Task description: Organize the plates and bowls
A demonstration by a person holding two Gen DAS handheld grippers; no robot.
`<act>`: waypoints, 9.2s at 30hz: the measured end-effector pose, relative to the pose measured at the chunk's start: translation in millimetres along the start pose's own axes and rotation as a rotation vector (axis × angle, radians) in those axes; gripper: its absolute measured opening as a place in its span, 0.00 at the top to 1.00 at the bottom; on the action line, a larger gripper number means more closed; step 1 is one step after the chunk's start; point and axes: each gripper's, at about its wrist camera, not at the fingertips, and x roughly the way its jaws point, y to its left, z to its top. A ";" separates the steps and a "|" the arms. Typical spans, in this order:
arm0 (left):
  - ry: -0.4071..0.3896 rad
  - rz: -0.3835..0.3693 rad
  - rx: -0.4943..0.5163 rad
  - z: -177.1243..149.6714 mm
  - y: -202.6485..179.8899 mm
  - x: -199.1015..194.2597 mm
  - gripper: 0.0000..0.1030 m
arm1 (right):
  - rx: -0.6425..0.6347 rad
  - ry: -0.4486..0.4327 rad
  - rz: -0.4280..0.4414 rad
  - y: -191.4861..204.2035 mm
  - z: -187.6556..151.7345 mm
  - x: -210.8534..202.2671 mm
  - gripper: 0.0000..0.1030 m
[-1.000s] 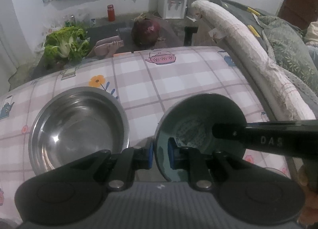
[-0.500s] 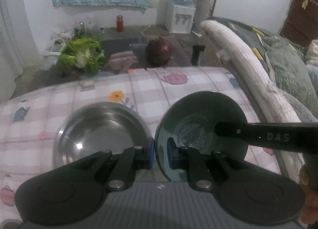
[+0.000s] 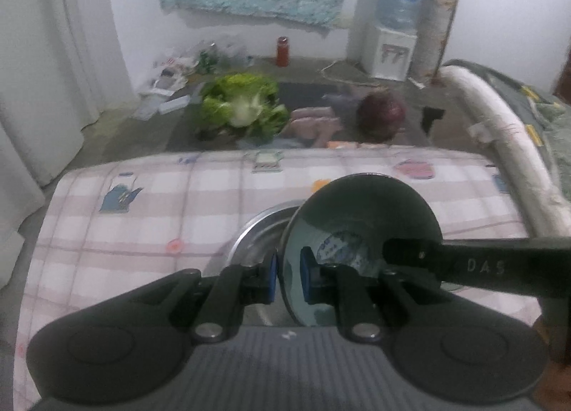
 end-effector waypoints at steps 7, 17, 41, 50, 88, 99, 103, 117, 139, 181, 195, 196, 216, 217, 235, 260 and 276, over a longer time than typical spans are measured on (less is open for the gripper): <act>0.075 0.008 -0.031 -9.1 20.0 36.4 0.86 | 0.010 0.076 -0.024 4.8 -7.7 42.9 0.84; 0.101 0.008 -0.026 -13.1 24.6 54.6 0.86 | 0.021 0.095 -0.052 -3.1 -3.9 69.1 0.84; 0.018 -0.062 0.013 -10.4 20.5 9.6 0.28 | -0.013 -0.083 -0.025 6.7 -3.1 4.6 0.43; -0.029 -0.092 0.095 -24.2 9.1 -37.7 0.21 | 0.007 -0.172 0.018 3.6 -38.4 -59.5 0.28; -0.147 0.050 -0.180 -238.2 125.8 -206.3 0.14 | 0.088 -0.201 0.145 72.0 -279.8 -170.6 0.21; -0.128 0.148 -0.287 -285.3 173.2 -174.7 0.14 | 0.020 -0.024 0.266 147.4 -316.0 -100.9 0.21; -0.115 0.139 -0.332 -288.6 187.2 -159.0 0.19 | 0.050 0.033 0.270 163.1 -319.0 -61.2 0.22; -0.043 0.167 -0.331 -274.9 209.0 -117.0 0.74 | -0.007 -0.020 0.156 192.4 -308.0 -14.6 0.41; -0.055 0.078 -0.359 -290.8 210.0 -125.2 0.84 | 0.140 -0.114 0.086 142.4 -290.5 -30.9 0.42; -0.028 0.046 -0.142 -334.3 156.5 -174.0 0.61 | -0.111 -0.061 -0.051 142.6 -328.6 -63.4 0.82; 0.010 0.070 -0.152 -329.3 158.8 -153.5 0.81 | -0.131 -0.058 -0.032 147.1 -327.1 -47.5 0.90; 0.007 0.077 -0.151 -328.6 158.4 -153.5 0.82 | -0.137 -0.060 -0.038 148.4 -327.3 -47.8 0.90; 0.029 0.082 -0.159 -332.6 167.5 -155.5 0.77 | -0.141 -0.039 -0.003 154.2 -333.2 -42.5 0.89; 0.032 0.082 -0.159 -333.0 167.6 -154.1 0.75 | -0.141 -0.040 -0.002 154.1 -333.3 -42.4 0.89; 0.025 0.145 -0.119 -319.1 155.9 -154.0 0.78 | -0.149 -0.062 -0.001 153.3 -336.2 -50.8 0.89; 0.050 0.170 -0.072 -306.2 148.2 -138.6 0.76 | -0.169 -0.077 -0.040 149.5 -331.2 -43.4 0.89; 0.041 0.190 -0.072 -304.9 142.5 -144.9 0.75 | -0.192 -0.091 -0.074 156.2 -333.5 -45.8 0.87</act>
